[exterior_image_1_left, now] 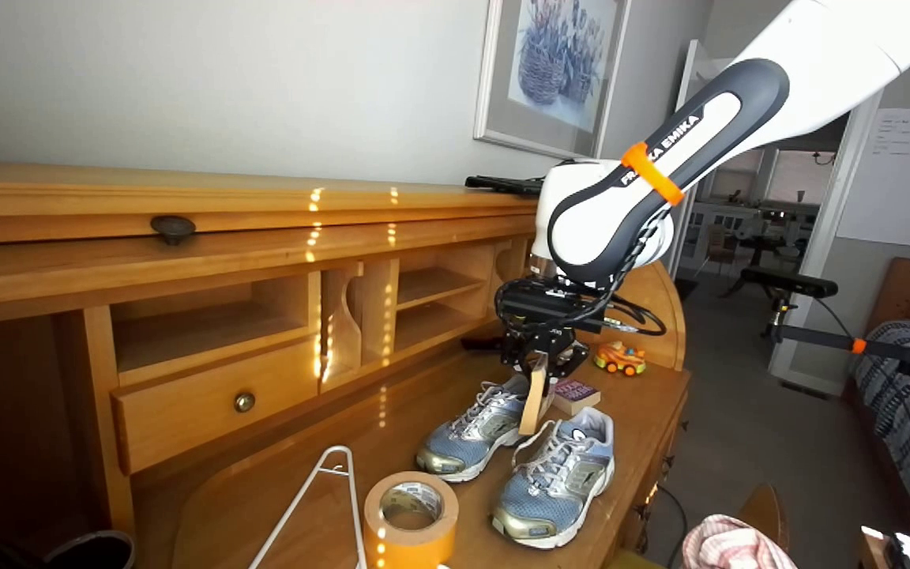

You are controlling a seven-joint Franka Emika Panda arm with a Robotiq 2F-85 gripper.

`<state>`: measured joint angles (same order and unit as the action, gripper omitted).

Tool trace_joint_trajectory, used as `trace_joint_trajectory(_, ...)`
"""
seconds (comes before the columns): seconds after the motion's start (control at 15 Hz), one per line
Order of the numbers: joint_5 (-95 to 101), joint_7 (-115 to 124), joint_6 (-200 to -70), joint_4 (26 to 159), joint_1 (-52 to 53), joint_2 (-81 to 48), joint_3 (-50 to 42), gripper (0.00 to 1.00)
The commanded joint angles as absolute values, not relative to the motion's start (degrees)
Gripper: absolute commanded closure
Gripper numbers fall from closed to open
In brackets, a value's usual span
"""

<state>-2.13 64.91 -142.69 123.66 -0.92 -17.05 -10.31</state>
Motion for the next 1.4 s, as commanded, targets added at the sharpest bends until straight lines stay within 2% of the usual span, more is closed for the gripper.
trace_joint_trajectory(0.0, -2.75, 67.00, -142.25, 122.81, -0.06, -18.46, -9.43, 0.94)
trace_joint_trajectory(1.33, -3.08, 75.59, -143.11, 117.30, 3.29, -23.92, -7.41, 0.94)
